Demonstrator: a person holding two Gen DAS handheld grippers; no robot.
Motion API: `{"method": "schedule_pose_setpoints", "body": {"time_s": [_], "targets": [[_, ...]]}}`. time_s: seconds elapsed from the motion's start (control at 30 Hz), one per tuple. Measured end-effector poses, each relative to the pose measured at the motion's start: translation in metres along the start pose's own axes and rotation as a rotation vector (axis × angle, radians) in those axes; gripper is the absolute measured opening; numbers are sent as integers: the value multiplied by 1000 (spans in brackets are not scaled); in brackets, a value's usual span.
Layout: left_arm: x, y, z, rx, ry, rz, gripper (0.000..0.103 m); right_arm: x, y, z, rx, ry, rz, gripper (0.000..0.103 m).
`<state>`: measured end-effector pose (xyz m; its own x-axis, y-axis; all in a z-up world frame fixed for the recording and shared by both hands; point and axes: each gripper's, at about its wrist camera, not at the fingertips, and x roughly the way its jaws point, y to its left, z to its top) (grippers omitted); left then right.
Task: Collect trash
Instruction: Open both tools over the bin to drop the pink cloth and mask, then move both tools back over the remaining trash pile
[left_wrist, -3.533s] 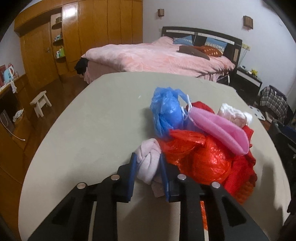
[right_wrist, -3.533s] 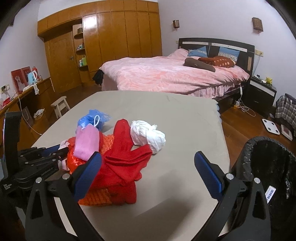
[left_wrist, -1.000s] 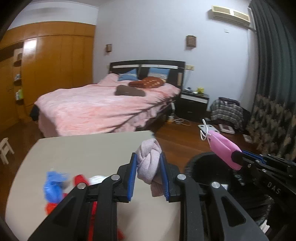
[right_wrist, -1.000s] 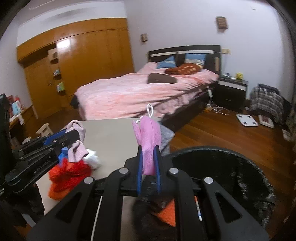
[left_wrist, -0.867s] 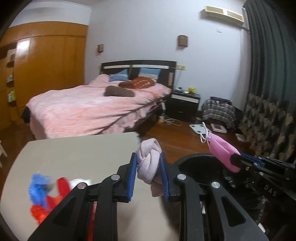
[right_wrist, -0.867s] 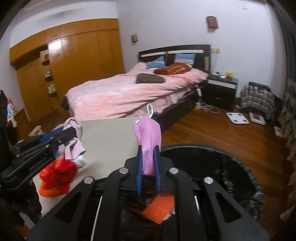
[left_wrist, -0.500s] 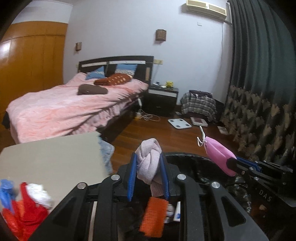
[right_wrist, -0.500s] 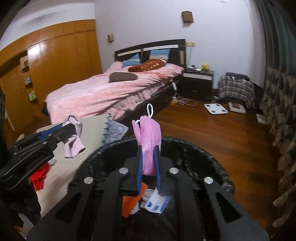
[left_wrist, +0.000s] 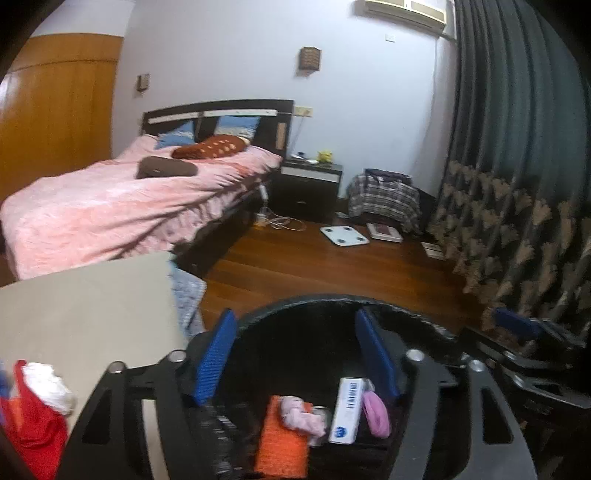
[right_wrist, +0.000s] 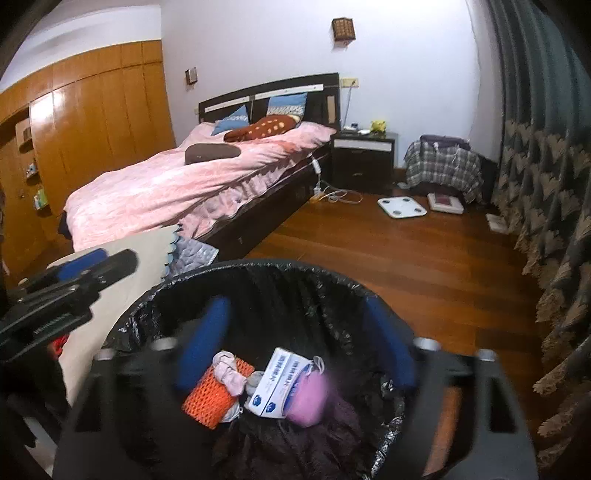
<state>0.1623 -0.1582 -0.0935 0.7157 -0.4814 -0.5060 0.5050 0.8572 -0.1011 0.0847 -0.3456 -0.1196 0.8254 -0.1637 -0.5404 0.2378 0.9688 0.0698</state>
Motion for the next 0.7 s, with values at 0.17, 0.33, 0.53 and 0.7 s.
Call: {"method": "schedule_pose_setpoints", "body": {"time_s": [0.17,0.33,0.53,0.7], "targets": [[-25,29,0,-10,-26,100,86,-8,20,4,-7,-17,13,98],[-57,68,-7,-47,-32,190,91,-11,49,11,-15,-26,68,98],[-101,118,-22,-90,-45,307,91,-6,106,15,-60,-18,159,98],[-132,155,-31,-109,-66,402,91,2,152,18,-103,-11,224,98]]}}
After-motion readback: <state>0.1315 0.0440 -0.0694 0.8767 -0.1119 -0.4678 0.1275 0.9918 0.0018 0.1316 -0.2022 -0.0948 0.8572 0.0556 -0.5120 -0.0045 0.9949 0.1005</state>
